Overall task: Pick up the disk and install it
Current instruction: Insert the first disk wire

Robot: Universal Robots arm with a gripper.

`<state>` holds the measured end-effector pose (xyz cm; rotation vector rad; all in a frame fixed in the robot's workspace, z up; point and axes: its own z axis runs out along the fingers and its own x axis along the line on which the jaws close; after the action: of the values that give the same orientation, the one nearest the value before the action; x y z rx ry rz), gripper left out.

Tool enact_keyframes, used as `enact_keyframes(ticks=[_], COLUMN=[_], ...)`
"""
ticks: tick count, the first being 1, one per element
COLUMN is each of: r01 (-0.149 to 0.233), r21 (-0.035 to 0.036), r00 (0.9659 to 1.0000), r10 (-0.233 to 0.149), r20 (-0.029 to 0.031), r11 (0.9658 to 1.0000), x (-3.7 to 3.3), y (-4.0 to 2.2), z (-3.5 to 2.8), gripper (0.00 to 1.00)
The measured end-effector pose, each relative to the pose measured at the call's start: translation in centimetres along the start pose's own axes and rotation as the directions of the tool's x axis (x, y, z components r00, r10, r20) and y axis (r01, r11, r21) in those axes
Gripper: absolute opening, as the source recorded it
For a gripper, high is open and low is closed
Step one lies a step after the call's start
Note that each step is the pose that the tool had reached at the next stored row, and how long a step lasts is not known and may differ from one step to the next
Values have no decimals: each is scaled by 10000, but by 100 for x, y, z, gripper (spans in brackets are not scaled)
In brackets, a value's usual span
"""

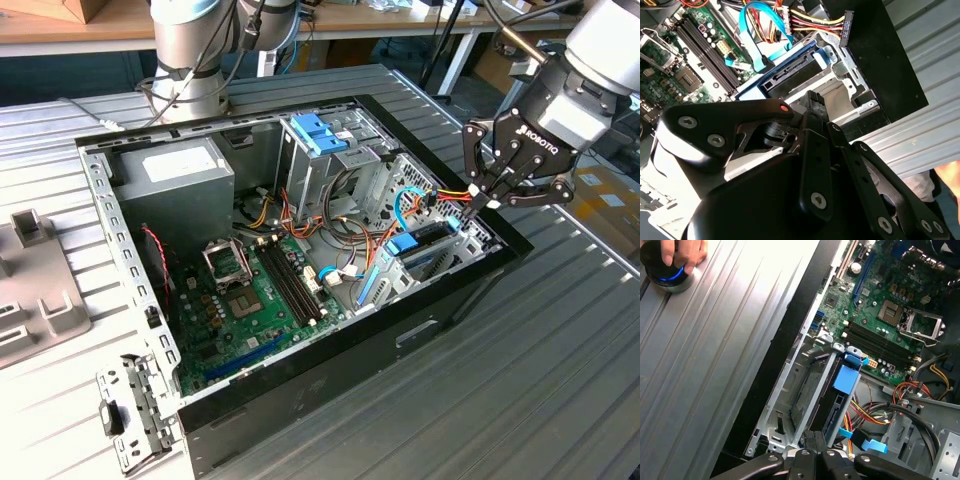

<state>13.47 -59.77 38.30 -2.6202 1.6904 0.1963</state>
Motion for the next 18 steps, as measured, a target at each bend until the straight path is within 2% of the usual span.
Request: enact_keyframes(ticks=[9, 18], r01=[493, 948], r21=[-58, -112], r00=[9988, 9955], r10=[-493, -949], r20=[-26, -47], r11=[9988, 9954], x=[0, 0], y=[0, 0], z=[0, 0], gripper=[11, 11])
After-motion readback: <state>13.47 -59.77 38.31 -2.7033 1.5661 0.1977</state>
